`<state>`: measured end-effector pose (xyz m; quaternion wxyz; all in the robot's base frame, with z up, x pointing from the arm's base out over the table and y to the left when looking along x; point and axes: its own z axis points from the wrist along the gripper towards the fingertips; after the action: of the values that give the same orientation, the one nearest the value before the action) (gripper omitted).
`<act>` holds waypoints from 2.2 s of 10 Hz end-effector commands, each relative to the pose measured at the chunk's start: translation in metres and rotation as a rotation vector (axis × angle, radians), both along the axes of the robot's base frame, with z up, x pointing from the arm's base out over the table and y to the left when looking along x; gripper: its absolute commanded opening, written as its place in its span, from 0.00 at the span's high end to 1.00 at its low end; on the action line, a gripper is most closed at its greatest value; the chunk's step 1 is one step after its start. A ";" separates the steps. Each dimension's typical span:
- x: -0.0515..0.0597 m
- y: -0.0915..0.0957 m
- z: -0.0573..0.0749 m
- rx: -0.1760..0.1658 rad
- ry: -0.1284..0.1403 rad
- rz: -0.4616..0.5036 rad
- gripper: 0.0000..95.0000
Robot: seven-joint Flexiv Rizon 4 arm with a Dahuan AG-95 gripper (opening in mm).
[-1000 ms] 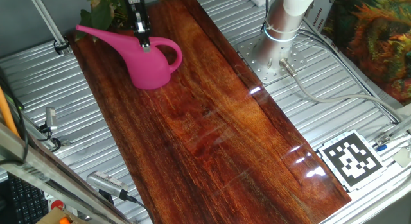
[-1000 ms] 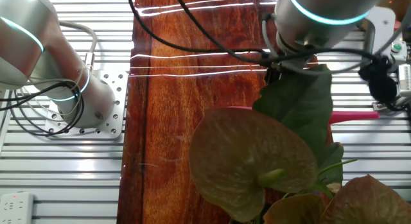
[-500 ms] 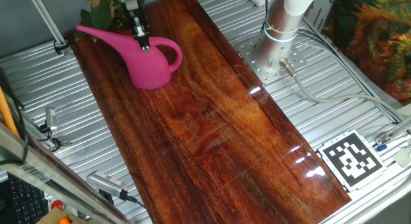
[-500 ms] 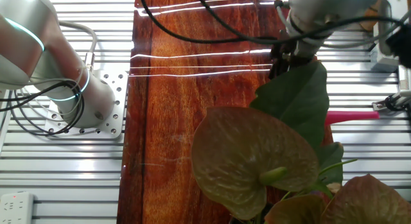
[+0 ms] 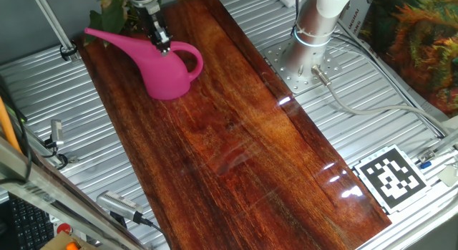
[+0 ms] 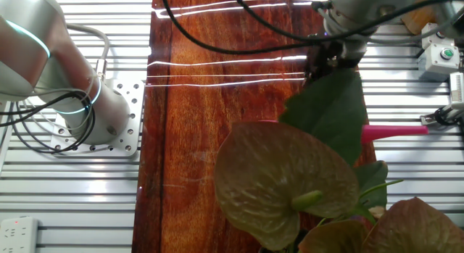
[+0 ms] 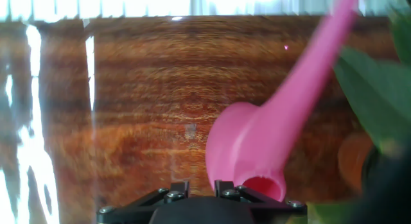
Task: Water the plant
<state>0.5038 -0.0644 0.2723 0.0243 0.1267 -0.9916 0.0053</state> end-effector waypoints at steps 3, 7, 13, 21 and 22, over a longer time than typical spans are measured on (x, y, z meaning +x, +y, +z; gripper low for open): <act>0.002 -0.001 0.002 0.081 -0.127 1.528 0.60; 0.024 -0.003 0.004 0.062 -0.100 1.380 0.60; 0.036 -0.005 -0.008 0.046 -0.086 1.475 0.60; 0.034 -0.005 -0.018 0.048 -0.083 1.474 0.60; 0.028 -0.005 -0.025 0.048 -0.084 1.492 0.60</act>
<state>0.5309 -0.0689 0.2463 -0.0244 0.7617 -0.6475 0.0000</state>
